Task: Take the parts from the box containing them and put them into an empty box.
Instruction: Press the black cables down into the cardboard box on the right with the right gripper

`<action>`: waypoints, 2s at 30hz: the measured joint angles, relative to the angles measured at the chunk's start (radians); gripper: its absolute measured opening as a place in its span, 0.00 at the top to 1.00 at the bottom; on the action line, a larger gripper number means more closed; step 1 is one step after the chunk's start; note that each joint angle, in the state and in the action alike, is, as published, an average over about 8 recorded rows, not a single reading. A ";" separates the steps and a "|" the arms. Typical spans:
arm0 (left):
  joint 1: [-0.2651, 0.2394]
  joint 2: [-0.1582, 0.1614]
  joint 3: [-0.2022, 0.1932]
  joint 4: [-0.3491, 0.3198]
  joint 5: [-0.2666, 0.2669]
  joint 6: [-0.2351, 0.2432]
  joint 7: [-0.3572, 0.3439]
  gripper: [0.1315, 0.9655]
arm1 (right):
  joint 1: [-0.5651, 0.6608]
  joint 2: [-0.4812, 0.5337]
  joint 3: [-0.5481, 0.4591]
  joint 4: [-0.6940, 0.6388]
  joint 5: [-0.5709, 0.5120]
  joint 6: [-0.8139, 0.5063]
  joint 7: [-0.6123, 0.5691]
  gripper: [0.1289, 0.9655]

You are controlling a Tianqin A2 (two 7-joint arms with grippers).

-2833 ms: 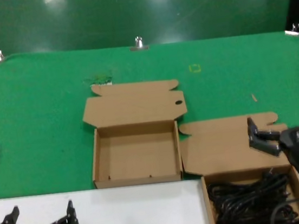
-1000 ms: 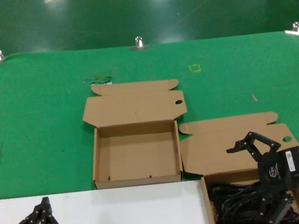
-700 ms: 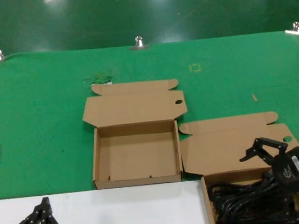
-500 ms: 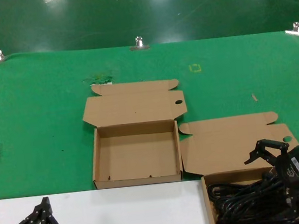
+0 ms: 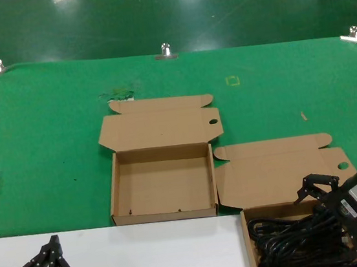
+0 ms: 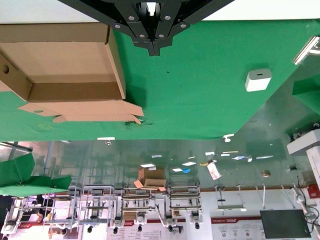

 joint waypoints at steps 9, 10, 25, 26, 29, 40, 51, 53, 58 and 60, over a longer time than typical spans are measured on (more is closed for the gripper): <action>0.000 0.000 0.000 0.000 0.000 0.000 0.000 0.99 | 0.085 -0.102 -0.031 -0.206 -0.055 0.047 -0.128 0.00; 0.000 0.000 0.000 0.000 0.000 0.000 0.000 0.99 | 0.093 -0.112 -0.032 -0.226 -0.058 0.052 -0.136 0.00; 0.001 0.000 0.000 0.000 0.000 0.000 0.000 0.99 | 0.129 -0.183 -0.031 -0.299 -0.076 0.050 -0.152 0.05; 0.001 0.000 0.000 0.000 0.000 0.000 0.000 0.99 | 0.124 -0.179 -0.030 -0.286 -0.076 0.046 -0.144 0.06; 0.001 0.000 0.000 0.000 0.000 0.000 0.000 0.99 | 0.106 -0.162 -0.028 -0.241 -0.073 0.031 -0.120 0.09; 0.001 0.000 0.000 0.000 0.000 0.000 0.000 0.99 | 0.049 -0.099 -0.014 -0.115 -0.058 -0.006 -0.043 0.25; 0.001 0.000 0.000 0.000 0.000 0.000 0.000 0.99 | 0.044 -0.097 -0.012 -0.117 -0.058 0.000 -0.042 0.49; 0.001 0.000 0.000 0.000 0.000 0.000 0.000 0.99 | 0.044 -0.098 -0.012 -0.116 -0.058 0.000 -0.040 0.55; 0.001 0.000 0.000 0.000 0.000 0.000 0.000 0.99 | 0.041 -0.098 -0.010 -0.107 -0.055 0.000 -0.034 0.70; 0.001 0.000 0.000 0.000 0.000 0.000 0.000 0.99 | 0.040 -0.097 -0.008 -0.101 -0.054 0.000 -0.031 0.73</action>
